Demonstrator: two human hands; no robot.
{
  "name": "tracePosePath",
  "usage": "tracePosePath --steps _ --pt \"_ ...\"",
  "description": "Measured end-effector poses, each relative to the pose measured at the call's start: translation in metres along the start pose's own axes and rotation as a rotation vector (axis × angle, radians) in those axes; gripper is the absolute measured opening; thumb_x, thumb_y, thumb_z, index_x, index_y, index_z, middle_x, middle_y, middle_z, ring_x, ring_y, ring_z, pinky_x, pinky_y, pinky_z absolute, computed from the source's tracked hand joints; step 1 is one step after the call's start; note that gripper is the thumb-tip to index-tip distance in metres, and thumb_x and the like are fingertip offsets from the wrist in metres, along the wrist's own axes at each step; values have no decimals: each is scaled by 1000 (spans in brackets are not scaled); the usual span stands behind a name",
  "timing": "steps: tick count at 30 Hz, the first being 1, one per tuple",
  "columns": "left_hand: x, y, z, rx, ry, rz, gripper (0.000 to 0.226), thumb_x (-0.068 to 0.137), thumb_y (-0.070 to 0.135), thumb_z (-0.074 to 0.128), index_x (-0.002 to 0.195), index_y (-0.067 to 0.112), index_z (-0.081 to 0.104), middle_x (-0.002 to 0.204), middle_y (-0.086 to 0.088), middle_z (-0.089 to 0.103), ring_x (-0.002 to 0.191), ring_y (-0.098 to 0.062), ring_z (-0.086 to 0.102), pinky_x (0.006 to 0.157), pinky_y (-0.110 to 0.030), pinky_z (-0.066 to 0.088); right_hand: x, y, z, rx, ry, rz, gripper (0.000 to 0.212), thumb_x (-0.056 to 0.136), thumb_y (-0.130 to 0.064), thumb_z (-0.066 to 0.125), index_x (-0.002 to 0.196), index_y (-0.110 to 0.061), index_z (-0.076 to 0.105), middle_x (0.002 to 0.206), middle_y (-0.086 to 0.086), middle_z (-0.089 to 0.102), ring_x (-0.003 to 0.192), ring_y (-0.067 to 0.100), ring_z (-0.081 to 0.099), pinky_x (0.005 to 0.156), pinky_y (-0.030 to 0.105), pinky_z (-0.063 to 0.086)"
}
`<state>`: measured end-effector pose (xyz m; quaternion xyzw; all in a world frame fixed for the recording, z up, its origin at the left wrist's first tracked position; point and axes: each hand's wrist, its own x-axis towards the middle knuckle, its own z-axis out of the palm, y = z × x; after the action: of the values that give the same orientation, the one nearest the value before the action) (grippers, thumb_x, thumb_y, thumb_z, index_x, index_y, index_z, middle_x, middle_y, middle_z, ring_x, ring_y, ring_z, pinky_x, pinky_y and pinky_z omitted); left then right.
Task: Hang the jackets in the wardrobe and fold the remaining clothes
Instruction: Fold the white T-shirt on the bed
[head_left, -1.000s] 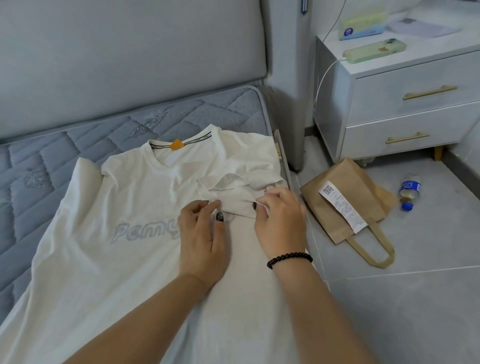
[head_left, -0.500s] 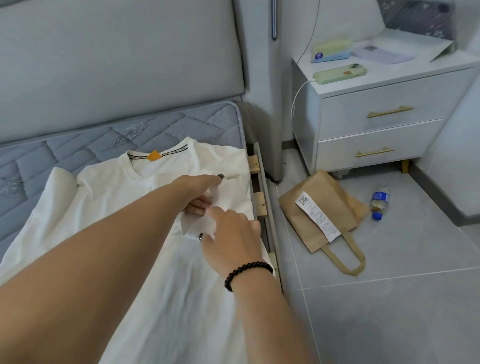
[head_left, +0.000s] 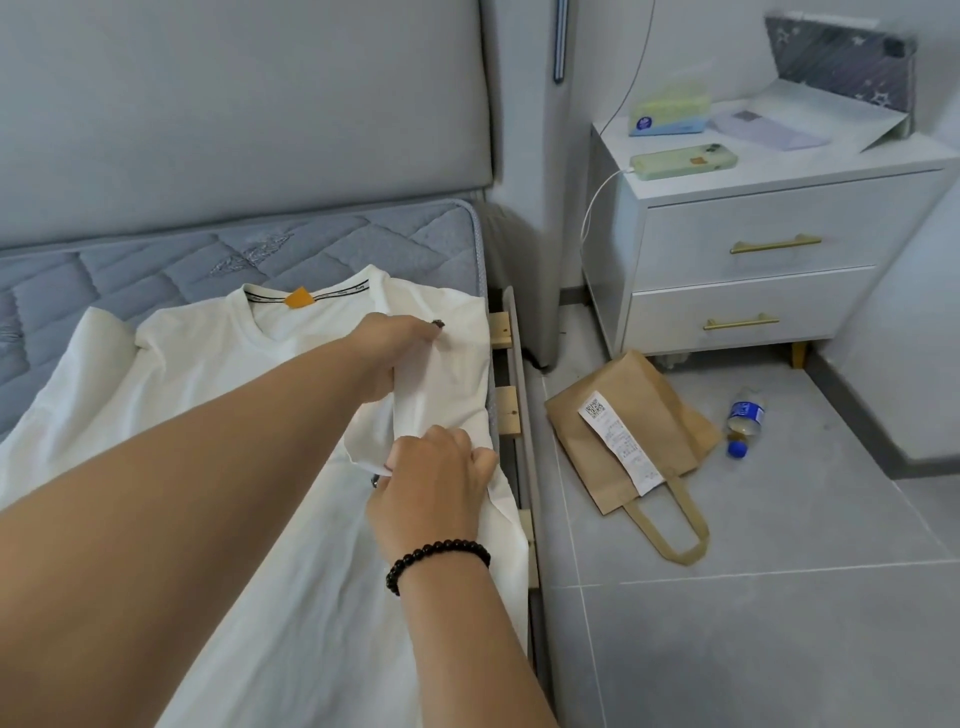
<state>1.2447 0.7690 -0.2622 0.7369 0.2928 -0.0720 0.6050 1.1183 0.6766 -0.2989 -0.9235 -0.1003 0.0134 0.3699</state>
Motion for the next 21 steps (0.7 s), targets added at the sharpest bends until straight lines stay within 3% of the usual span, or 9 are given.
tracePosePath --steps 3,5,8,10,13,15,17,19,21 --pt "12 3 1 30 153 123 38 86 14 65 121 4 52 118 -15 62 104 -28 61 90 -40 52 -5 -9 9 52 22 46 11 84 -12 59 77 -19 58 115 0 39 123 26 28 107 34 14" --pt "17 10 1 90 188 216 29 88 14 59 115 5 53 114 -13 61 103 -28 60 88 -40 52 -8 -9 18 77 24 22 9 85 -10 59 86 -17 63 137 2 34 142 27 10 116 41 1" --pt "20 18 -7 155 193 308 14 88 21 57 97 16 47 99 -7 55 94 -26 54 78 -40 49 -7 1 28 65 61 -25 16 90 -9 56 104 -16 59 149 1 34 148 22 1 117 41 -9" --pt "17 13 -17 180 150 324 13 89 28 58 98 29 49 99 -2 55 92 -26 54 74 -39 50 -6 6 32 23 31 -63 27 90 -9 55 116 -14 54 152 2 33 149 21 2 118 41 -10" --pt "13 -12 -33 211 28 261 28 90 27 60 113 40 51 106 0 59 94 -25 60 74 -36 54 -10 3 34 2 91 -88 33 79 2 61 109 -12 56 131 2 57 142 20 31 120 46 7" --pt "14 -29 -41 130 40 198 30 92 22 60 119 31 52 115 -4 63 101 -28 62 82 -42 55 -13 1 36 33 244 -90 37 63 13 64 87 -14 60 88 -3 67 109 19 63 112 47 33" --pt "14 -41 -49 -2 69 140 31 94 18 57 125 25 53 116 -6 65 102 -30 64 79 -44 56 -15 1 40 99 351 -120 42 55 18 61 80 -16 61 68 -5 57 73 17 60 92 39 51" --pt "14 -50 -59 -86 82 97 36 96 17 55 131 25 49 115 -6 65 101 -29 65 78 -45 57 -16 1 42 144 375 -169 49 56 19 60 89 -15 64 74 -3 58 73 18 57 76 31 53" --pt "12 -58 -69 -141 75 96 35 97 18 54 131 24 50 117 -6 66 100 -27 66 76 -43 58 -18 -1 44 121 362 -218 54 61 11 58 107 -17 62 102 -1 62 98 19 56 93 30 44"
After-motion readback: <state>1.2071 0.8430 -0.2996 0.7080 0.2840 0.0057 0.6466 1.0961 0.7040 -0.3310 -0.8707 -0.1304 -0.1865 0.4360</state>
